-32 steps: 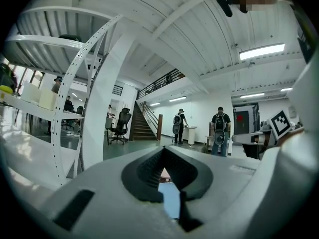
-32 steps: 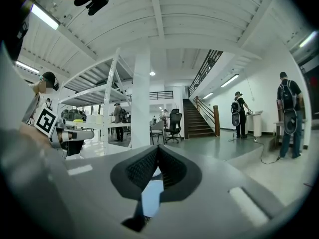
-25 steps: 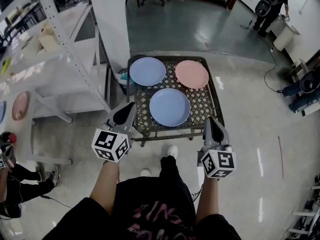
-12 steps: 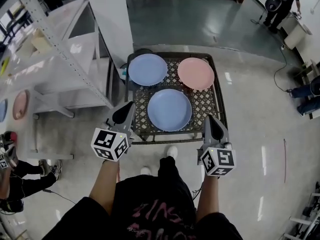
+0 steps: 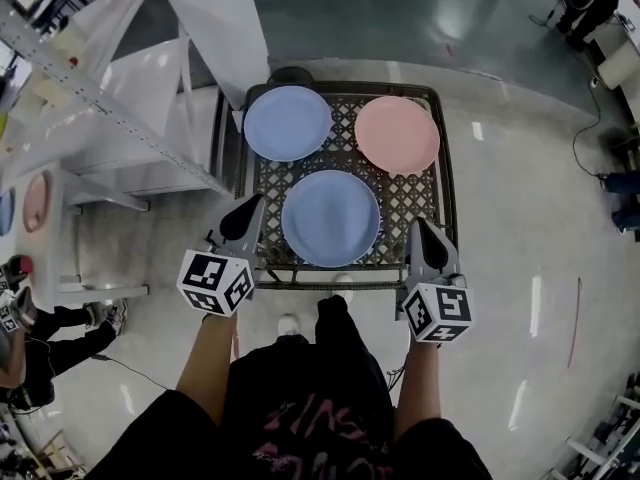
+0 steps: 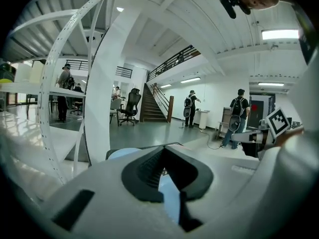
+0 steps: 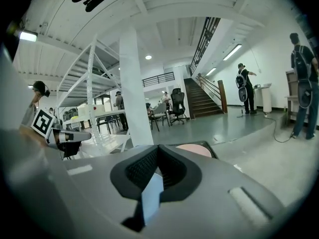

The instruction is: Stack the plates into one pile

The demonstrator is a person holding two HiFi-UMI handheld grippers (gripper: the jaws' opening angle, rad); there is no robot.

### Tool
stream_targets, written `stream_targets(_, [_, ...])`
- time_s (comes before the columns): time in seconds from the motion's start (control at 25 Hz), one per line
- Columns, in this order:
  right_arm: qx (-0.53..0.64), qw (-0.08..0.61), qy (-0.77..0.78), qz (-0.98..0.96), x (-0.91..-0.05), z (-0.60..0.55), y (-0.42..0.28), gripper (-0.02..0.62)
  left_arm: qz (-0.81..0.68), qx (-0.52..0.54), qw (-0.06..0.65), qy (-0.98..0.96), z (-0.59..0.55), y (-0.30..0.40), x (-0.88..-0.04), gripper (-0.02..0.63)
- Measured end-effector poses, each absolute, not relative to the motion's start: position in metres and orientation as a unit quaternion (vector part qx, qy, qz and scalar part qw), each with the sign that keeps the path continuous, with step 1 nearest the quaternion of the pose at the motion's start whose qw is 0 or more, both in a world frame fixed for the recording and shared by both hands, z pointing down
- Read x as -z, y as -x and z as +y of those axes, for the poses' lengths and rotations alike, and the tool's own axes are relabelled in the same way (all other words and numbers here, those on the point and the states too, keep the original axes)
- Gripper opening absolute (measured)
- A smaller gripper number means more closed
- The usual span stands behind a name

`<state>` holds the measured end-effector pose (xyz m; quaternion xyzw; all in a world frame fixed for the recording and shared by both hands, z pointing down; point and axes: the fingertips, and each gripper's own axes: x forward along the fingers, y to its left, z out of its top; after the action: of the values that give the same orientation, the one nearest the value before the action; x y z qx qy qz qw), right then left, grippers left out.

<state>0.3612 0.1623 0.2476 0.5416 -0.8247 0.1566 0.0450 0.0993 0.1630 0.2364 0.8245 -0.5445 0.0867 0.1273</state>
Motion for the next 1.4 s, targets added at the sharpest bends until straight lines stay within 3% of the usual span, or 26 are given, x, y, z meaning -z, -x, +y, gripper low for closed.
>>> stream_targets(0.64, [-0.192, 0.075, -0.475, -0.856, -0.297, 0.093, -0.371, 0.012, -0.583, -0.129, 0.142, -0.789, 0.123, -0.119, -0.266, -0.002])
stream_targets(1.4, [-0.212, 0.108, -0.451, -0.860, -0.321, 0.096, -0.348, 0.012, -0.588, -0.132, 0.167, -0.781, 0.130, -0.109, -0.294, -0.002])
